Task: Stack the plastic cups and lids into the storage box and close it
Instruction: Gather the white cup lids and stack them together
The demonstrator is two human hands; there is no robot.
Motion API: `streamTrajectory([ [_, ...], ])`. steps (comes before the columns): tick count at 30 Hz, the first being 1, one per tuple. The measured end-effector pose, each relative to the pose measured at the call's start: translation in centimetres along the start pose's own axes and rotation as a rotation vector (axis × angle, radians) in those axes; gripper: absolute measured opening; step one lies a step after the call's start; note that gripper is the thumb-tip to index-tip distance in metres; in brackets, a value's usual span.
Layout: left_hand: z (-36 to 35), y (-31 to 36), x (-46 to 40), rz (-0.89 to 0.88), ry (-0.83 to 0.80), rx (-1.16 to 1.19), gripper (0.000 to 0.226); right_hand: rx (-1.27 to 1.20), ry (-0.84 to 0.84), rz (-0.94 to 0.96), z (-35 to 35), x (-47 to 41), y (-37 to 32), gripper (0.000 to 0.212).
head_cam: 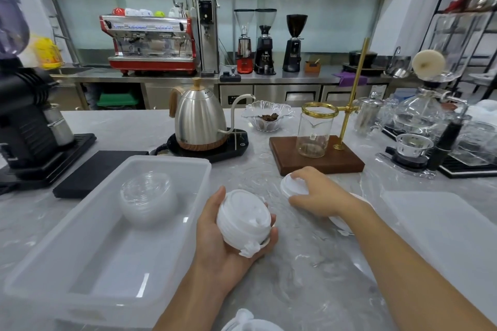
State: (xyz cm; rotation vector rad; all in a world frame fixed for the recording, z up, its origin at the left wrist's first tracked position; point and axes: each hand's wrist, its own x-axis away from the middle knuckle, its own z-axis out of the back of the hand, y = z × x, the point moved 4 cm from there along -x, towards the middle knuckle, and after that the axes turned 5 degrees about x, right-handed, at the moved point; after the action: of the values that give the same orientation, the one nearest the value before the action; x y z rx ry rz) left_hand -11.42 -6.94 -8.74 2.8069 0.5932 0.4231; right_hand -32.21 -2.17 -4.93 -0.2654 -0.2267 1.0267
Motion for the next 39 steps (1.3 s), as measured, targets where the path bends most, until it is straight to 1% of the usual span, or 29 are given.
streamTrajectory([
  [4,-0.1,0.0,0.0,-0.011,0.016,-0.004,0.056,0.062,0.008,-0.032,0.1,-0.2,0.0,0.078],
  [7,-0.2,0.0,0.1,-0.013,0.027,-0.006,0.055,-0.052,0.017,-0.018,0.1,0.0,-0.3,0.077],
  [11,-0.3,0.0,0.2,-0.031,0.064,-0.017,0.069,-0.241,0.182,0.071,2.4,0.5,-1.7,0.072],
  [12,-0.4,-0.1,0.2,-0.032,0.065,-0.021,0.069,-0.289,0.207,0.1,3.3,0.8,-2.1,0.071],
  [14,-0.5,0.0,0.3,-0.044,0.065,-0.024,0.062,-0.37,0.203,0.152,4.6,1.6,-3.5,0.068],
  [16,-0.5,0.2,0.3,-0.064,0.075,-0.032,0.064,-0.404,0.148,0.204,5.5,2.5,-4.9,0.068],
  [19,-0.6,0.2,0.4,-0.088,0.054,-0.047,0.073,-0.36,0.058,0.251,5.9,4.0,-6.9,0.067],
  [22,-0.9,0.2,0.3,-0.085,-0.016,-0.067,0.078,-0.272,0.006,0.243,5.4,5.0,-8.6,0.065],
  [26,-0.8,0.1,0.1,-0.1,-0.081,-0.099,0.062,-0.157,0.002,0.219,4.0,5.4,-9.9,0.065],
  [29,-0.6,0.2,0.0,-0.09,-0.073,-0.122,0.06,-0.15,0.0,0.191,3.1,5.4,-10.3,0.068],
  [33,-0.7,0.3,0.2,-0.069,-0.081,-0.121,0.061,-0.198,0.005,0.158,2.7,5.5,-10.5,0.073],
  [36,-0.8,0.2,0.4,-0.049,-0.066,-0.145,0.065,-0.191,0.013,0.148,2.6,5.6,-10.6,0.075],
  [39,-0.8,0.1,0.4,-0.053,-0.045,-0.094,0.071,-0.195,-0.006,0.167,2.6,5.8,-10.8,0.074],
])
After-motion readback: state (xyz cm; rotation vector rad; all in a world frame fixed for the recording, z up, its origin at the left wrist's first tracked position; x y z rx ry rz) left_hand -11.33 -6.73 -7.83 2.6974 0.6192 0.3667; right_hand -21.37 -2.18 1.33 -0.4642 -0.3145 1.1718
